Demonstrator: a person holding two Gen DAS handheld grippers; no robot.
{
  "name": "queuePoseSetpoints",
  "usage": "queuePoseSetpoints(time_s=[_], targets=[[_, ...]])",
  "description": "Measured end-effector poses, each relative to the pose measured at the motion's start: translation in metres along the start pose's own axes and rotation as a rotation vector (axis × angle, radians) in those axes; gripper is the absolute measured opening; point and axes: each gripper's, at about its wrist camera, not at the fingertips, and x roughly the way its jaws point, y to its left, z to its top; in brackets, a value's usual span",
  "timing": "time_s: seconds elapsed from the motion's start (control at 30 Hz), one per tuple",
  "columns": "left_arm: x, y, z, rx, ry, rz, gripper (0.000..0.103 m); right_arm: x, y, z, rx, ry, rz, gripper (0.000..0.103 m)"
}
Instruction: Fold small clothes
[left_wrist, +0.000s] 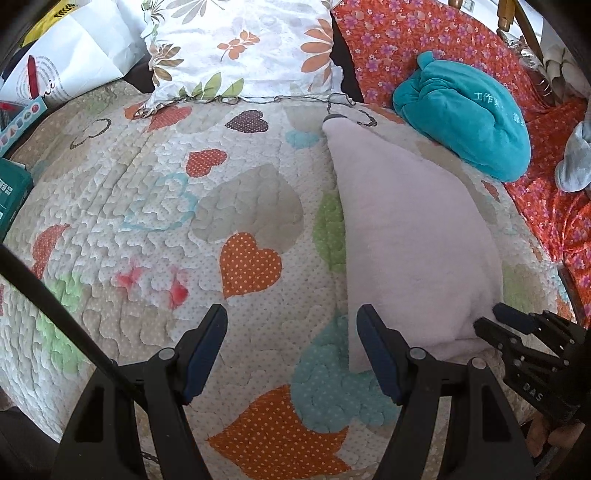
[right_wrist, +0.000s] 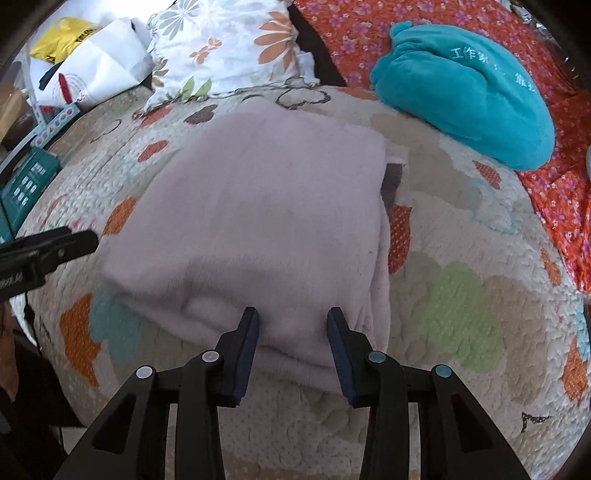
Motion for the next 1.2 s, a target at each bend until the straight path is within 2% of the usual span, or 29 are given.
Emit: queuePoseSetpoints(time_s=[0.07, 0.17, 0.23, 0.27, 0.4, 0.5, 0.53, 0.57, 0.6, 0.63, 0.67, 0.7, 0.73, 0.83, 0.87, 0.9, 0.93, 0.97, 1.0, 1.03, 1.1, 1.13, 1.17, 1.2], targets=[[0.000, 0.000, 0.000, -0.006, 0.003, -0.002, 0.071, -0.009, -0.003, -0.001, 0.013, -0.020, 0.022, 0.042], [-0.001, -0.003, 0.003, -0.010, -0.006, -0.011, 0.071, -0.038, -0.021, 0.002, 0.108, -0.141, 0.060, 0.042], [0.001, -0.010, 0.007, 0.000, -0.007, -0.026, 0.071, -0.051, -0.033, 0.013, 0.153, -0.206, 0.026, 0.042], [0.003, -0.013, 0.007, 0.006, -0.003, -0.036, 0.071, -0.052, -0.037, 0.019, 0.165, -0.211, 0.024, 0.042], [0.018, -0.031, 0.005, 0.050, 0.039, -0.077, 0.071, -0.029, -0.060, 0.050, 0.273, -0.151, 0.167, 0.036], [0.031, -0.040, 0.000, 0.083, 0.075, -0.067, 0.072, 0.014, -0.071, 0.074, 0.330, -0.063, 0.280, 0.036], [0.034, -0.041, -0.001, 0.089, 0.083, -0.064, 0.072, 0.027, -0.073, 0.077, 0.335, -0.028, 0.286, 0.032], [0.036, -0.041, -0.002, 0.089, 0.090, -0.067, 0.072, 0.046, -0.080, 0.080, 0.353, 0.022, 0.237, 0.028], [0.037, -0.040, -0.002, 0.084, 0.097, -0.077, 0.072, 0.052, -0.084, 0.081, 0.367, 0.026, 0.202, 0.008], [0.036, -0.038, -0.003, 0.078, 0.100, -0.084, 0.072, 0.055, -0.093, 0.080, 0.390, 0.011, 0.147, 0.001], [0.034, -0.037, -0.003, 0.074, 0.101, -0.088, 0.072, 0.050, -0.097, 0.081, 0.399, -0.005, 0.070, 0.005], [0.033, -0.035, -0.002, 0.074, 0.101, -0.092, 0.072, 0.044, -0.098, 0.083, 0.393, -0.026, 0.008, 0.012], [0.031, -0.034, -0.003, 0.073, 0.102, -0.098, 0.072, 0.032, -0.098, 0.087, 0.371, -0.088, -0.037, 0.012], [0.026, -0.031, -0.004, 0.059, 0.108, -0.127, 0.072, 0.017, -0.097, 0.097, 0.376, -0.168, 0.072, 0.013], [0.024, -0.030, -0.004, 0.056, 0.110, -0.141, 0.072, 0.018, -0.094, 0.099, 0.378, -0.174, 0.145, 0.017], [0.022, -0.031, -0.005, 0.057, 0.109, -0.148, 0.072, 0.024, -0.092, 0.100, 0.377, -0.156, 0.204, 0.025], [0.021, -0.031, -0.005, 0.059, 0.107, -0.151, 0.072, 0.040, -0.086, 0.101, 0.378, -0.093, 0.282, 0.035], [0.020, -0.032, -0.005, 0.060, 0.101, -0.152, 0.072, 0.054, -0.082, 0.101, 0.374, -0.029, 0.315, 0.037], [0.019, -0.032, -0.004, 0.059, 0.098, -0.152, 0.072, 0.065, -0.077, 0.098, 0.367, 0.027, 0.282, 0.031], [0.019, -0.031, -0.004, 0.057, 0.095, -0.153, 0.072, 0.068, -0.075, 0.094, 0.356, 0.037, 0.209, 0.023], [0.017, -0.029, -0.003, 0.049, 0.089, -0.148, 0.072, 0.057, -0.069, 0.094, 0.318, -0.008, 0.121, 0.026], [0.017, -0.027, -0.002, 0.044, 0.085, -0.143, 0.072, 0.044, -0.064, 0.094, 0.281, -0.063, 0.035, 0.031], [0.017, -0.025, -0.001, 0.040, 0.083, -0.141, 0.072, 0.035, -0.060, 0.093, 0.260, -0.106, 0.003, 0.031], [0.016, -0.023, 0.000, 0.031, 0.079, -0.138, 0.072, 0.029, -0.058, 0.091, 0.250, -0.130, 0.017, 0.031]])
